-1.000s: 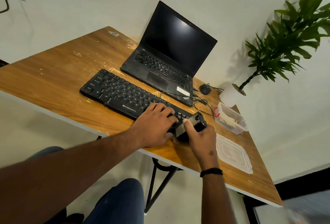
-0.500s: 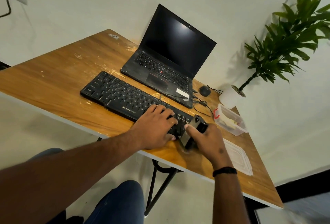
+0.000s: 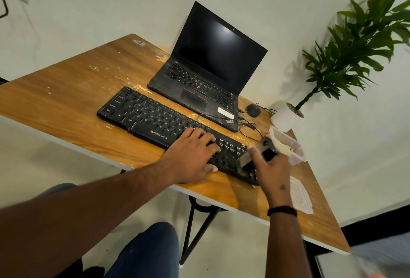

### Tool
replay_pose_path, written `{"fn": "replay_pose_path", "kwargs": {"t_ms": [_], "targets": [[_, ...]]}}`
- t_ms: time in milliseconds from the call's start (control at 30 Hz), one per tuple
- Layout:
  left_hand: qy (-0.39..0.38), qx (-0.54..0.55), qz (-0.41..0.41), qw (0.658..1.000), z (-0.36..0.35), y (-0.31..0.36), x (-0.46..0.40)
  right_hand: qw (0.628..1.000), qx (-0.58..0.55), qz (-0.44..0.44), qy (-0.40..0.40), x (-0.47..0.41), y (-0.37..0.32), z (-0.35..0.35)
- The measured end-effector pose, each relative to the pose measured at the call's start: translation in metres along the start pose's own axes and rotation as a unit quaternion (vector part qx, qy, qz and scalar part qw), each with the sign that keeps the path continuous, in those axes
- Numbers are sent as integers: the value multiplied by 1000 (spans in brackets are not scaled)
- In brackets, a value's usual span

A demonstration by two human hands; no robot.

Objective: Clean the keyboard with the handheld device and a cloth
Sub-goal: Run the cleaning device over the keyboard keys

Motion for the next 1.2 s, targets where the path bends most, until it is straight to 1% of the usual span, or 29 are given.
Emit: {"fn": "replay_pose_path", "kwargs": {"t_ms": [67, 100, 133, 167, 233, 300, 333, 367, 433, 467, 500, 600, 633, 800, 900, 1000, 1067, 1100, 1133, 1200], "targets": [[-2, 0, -1, 1000, 0, 0, 0, 990, -60, -14, 126, -5, 3, 14], [-4, 1, 0, 1000, 0, 0, 0, 983, -80, -22, 164, -6, 4, 16], [-6, 1, -1, 1000, 0, 0, 0, 979, -86, -29, 181, -7, 5, 16], [-8, 0, -3, 1000, 0, 0, 0, 980, -84, -34, 179, -9, 5, 13], [-10, 0, -5, 1000, 0, 0, -1, 988, -55, -26, 139, -12, 0, 1], [-8, 0, -7, 1000, -1, 0, 0, 997, 3, -9, 75, -14, -4, -20], [-7, -1, -8, 1000, -1, 0, 0, 998, 38, -3, 54, -16, -5, -31], [-5, -1, -8, 1000, 0, 0, 0, 996, 74, 3, 49, -18, -6, -38], [-3, -2, -8, 1000, 0, 0, 0, 989, 126, 20, 78, -25, -11, -44], [-5, -2, -9, 1000, 0, -1, 0, 986, 131, 27, 102, -29, -13, -43], [-5, -1, -9, 1000, 0, -1, 0, 984, 117, 35, 126, -32, -16, -38], [-3, 3, -7, 1000, 0, -1, 0, 978, 24, 50, 201, -31, -23, -18], [-3, 4, -6, 1000, 0, -1, 0, 976, 11, 51, 212, -30, -24, -14], [-6, 1, -9, 1000, -1, 0, -1, 982, 28, 77, 168, -31, -16, -29], [-5, -1, -8, 1000, 0, 0, 0, 990, 4, 54, 129, -32, -8, -44], [-5, -3, -8, 1000, -2, -1, 0, 998, 39, 8, 54, -41, -2, -48], [-8, -1, -6, 1000, -3, -1, -1, 999, 30, -28, -14, -47, -3, -44], [-9, 0, -5, 1000, -3, -1, -1, 999, 27, -31, -35, -48, -6, -40], [-10, 1, -5, 1000, -3, -1, -1, 999, 32, -23, -32, -50, -8, -37], [-8, 2, -6, 1000, -2, -1, -1, 999, 44, 4, 23, -52, -10, -35]]}}
Point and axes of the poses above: each hand's wrist, its own x-axis away from the middle knuckle, its own z-axis out of the back of the hand, y = z × x, the point moved 5 cm from there along -x, towards the middle knuckle, and after that the axes turned 12 degrees about -z, right-handed, at the moved point
